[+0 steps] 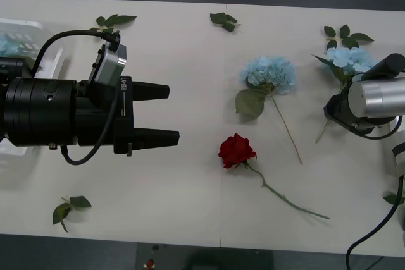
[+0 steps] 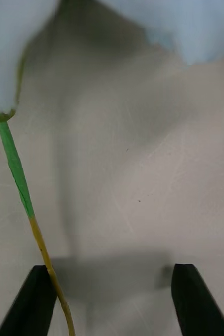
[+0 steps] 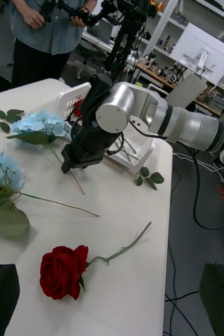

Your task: Put the red flowers into the right box and the blue flowers into the left box

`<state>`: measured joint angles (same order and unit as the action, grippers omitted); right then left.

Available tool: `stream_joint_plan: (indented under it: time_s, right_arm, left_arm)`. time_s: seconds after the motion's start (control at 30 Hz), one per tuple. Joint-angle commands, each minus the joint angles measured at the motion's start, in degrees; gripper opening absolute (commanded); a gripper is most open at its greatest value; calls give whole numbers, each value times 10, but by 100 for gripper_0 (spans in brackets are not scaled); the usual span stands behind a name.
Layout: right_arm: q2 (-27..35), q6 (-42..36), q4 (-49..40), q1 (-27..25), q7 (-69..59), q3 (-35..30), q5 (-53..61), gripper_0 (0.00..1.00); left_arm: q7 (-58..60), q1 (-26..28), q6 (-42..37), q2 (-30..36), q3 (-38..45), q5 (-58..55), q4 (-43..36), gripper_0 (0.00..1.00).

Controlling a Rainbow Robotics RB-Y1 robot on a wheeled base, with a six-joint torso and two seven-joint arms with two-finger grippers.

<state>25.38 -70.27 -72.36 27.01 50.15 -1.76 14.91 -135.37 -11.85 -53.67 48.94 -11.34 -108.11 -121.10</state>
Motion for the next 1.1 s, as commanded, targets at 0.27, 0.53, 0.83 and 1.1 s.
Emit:
stream_joint_plan:
  time_s: [0.27, 0.53, 0.83, 1.1]
  right_arm:
    - [9, 0, -17, 21, 13, -9, 9, 0]
    - [19, -61, -82, 21, 21, -20, 13, 0]
    - [21, -169, -248, 20, 93, -25, 26, 0]
    - [13, -145, -313, 20, 251, -45, 143, 0]
  left_arm:
    - [-29, 8, 5, 6, 7, -7, -19, 100]
    - [-29, 8, 5, 6, 7, -7, -19, 100]
    - [-29, 8, 5, 6, 7, -7, -19, 100]
    - [-29, 8, 5, 6, 7, -7, -19, 100]
